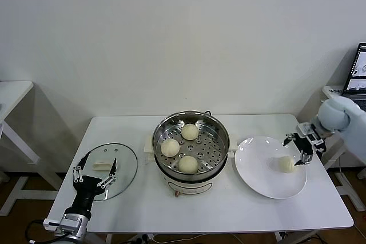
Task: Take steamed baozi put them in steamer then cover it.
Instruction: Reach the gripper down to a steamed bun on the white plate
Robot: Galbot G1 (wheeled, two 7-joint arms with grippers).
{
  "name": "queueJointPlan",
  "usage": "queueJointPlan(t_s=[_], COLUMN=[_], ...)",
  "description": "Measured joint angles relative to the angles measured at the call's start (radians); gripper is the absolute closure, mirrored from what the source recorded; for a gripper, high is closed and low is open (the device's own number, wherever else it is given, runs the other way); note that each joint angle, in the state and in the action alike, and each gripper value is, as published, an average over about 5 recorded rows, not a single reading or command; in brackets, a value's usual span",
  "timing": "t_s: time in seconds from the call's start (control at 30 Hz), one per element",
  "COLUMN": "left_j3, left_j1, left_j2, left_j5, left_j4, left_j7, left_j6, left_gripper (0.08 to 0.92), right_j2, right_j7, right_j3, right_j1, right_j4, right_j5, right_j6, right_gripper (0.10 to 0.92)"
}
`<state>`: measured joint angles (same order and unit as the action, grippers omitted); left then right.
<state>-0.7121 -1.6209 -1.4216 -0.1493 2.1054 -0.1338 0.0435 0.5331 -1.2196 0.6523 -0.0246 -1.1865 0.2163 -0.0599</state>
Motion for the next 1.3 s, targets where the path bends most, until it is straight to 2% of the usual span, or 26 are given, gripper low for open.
queueJointPlan(t_s=[0.5, 1.17, 1.3], left_j3=[0.002, 0.0, 0.0], left_j1=[0.006, 0.01, 0.011], left_j2=[0.0, -0.001, -0.001], left_j5=[-0.003, -0.005, -0.006], left_j4=[-0.015, -0.025, -0.027], left_j7=[0.0, 0.0, 0.0], left_j6=[0.002, 0.003, 0.003], left_gripper=[0.177, 0.177, 0.177], right_j2=[0.075, 0.138, 0.144], right_j7=[0.047, 0.062, 0.063], right_j3=[-0.129, -0.169, -0.172], right_j1=[-0.124, -0.165, -0.167], right_j4=[0.116, 0.186, 0.191], right_j5=[0.105, 0.159, 0.162], right_j6=[0.006, 0.001, -0.002], right_gripper=[0.203, 0.203, 0.253])
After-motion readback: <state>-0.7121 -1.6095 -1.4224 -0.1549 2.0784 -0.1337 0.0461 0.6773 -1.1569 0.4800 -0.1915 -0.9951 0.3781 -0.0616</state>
